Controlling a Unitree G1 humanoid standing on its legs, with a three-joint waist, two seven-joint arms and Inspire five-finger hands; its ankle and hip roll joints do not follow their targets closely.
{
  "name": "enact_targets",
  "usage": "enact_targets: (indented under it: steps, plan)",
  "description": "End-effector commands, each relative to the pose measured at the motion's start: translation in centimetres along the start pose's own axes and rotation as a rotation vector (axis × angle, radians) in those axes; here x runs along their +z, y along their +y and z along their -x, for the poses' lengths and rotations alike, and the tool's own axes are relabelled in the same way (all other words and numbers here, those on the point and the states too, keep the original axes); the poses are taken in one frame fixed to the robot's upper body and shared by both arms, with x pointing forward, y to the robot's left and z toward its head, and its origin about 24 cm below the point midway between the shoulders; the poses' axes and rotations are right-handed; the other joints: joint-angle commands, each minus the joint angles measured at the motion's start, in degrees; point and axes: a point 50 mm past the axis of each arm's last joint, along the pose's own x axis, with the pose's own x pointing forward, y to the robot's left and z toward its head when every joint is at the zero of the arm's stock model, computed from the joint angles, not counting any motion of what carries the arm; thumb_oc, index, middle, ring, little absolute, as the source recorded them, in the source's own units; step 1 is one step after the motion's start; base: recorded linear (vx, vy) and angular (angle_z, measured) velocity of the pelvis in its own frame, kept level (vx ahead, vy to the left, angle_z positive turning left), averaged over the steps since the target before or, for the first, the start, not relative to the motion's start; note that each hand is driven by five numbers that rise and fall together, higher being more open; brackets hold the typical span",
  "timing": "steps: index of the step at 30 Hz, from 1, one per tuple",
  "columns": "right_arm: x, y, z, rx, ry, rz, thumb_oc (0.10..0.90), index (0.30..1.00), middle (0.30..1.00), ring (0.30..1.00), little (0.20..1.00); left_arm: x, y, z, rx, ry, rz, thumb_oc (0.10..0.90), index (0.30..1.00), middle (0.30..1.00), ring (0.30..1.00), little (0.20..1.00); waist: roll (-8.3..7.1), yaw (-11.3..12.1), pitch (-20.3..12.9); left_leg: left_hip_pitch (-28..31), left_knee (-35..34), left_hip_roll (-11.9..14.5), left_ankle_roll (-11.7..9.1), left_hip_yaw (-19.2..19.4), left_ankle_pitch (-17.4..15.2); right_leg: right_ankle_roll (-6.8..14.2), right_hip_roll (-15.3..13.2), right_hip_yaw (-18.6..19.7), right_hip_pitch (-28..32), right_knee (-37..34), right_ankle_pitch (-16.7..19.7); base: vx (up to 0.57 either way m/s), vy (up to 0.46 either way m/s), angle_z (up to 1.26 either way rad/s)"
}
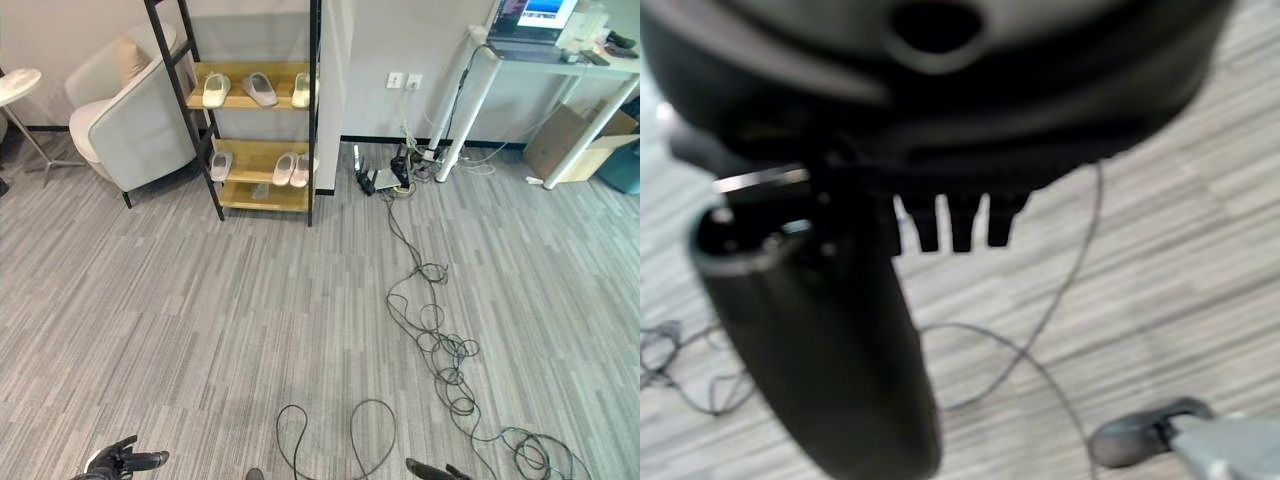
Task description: Arrange the slippers neatly on the shoe rack.
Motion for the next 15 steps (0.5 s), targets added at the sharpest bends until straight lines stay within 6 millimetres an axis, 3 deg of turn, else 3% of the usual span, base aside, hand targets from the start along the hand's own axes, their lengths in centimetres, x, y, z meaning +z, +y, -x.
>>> enact_targets:
  steps: [1, 6, 11, 12, 15]
  plan:
    - [-1.6, -1.3, 0.3, -0.041, 0.028, 0.09, 0.8, 0.9, 0.9, 0.9, 0.9, 0.9, -0.1, -0.2, 0.028, -0.022, 0.017, 0.8, 0.9, 0.9, 0.9, 0.9, -0.73, 1.3, -1.7, 2.4, 0.1, 2.8, -3.2, 0.5, -4.6, 7.8, -3.8, 1.9, -1.9, 0.3, 0.4, 0.0, 0.0, 0.0]
    - [-1.8, 0.0, 0.2, -0.001, 0.029, 0.15, 0.8, 0.9, 0.9, 0.9, 0.9, 0.6, -1.6, -0.1, -0.015, -0.004, -0.037, 0.8, 0.9, 0.9, 0.9, 0.9, -0.63, 1.2, -1.7, 2.4, 0.1, 2.8, -3.2, 0.4, -4.5, 7.7, -3.8, 1.9, -1.9, 0.3, 0.4, 0.0, 0.0, 0.0]
    - [-0.3, 0.7, 0.0, 0.014, -0.013, 0.195, 0.8, 0.9, 0.9, 0.9, 0.9, 1.4, -2.9, -0.2, -0.05, -0.02, -0.071, 0.8, 0.9, 0.9, 0.9, 0.9, -0.49, 0.8, -1.2, 1.5, 0.1, 3.1, -3.8, 0.5, -4.2, 7.7, -3.9, 1.4, -2.7, 0.3, 0.5, 0.0, -0.055, 0.02]
    - [0.5, 1.7, 0.0, 0.04, -0.042, 0.301, 0.8, 0.9, 0.9, 0.9, 0.9, 1.5, -3.6, -0.2, -0.068, -0.024, -0.088, 0.8, 0.9, 0.9, 0.9, 0.9, -0.58, 0.8, -0.7, 1.4, 0.1, 3.7, -4.0, 0.4, -4.3, 7.3, -3.6, 1.6, -2.8, 0.3, 0.5, 0.02, -0.112, -0.01]
    - [2.1, 4.6, 0.1, 0.119, -0.116, 0.402, 0.8, 0.9, 0.9, 0.9, 0.9, 2.2, -4.4, -0.2, -0.085, -0.043, -0.092, 0.8, 0.9, 0.9, 0.9, 0.9, -1.43, 1.3, 0.8, 1.3, 1.3, 5.3, -4.6, 0.3, -4.5, 6.2, -2.5, 2.1, -3.4, 0.9, 0.1, 0.03, -0.173, -0.02]
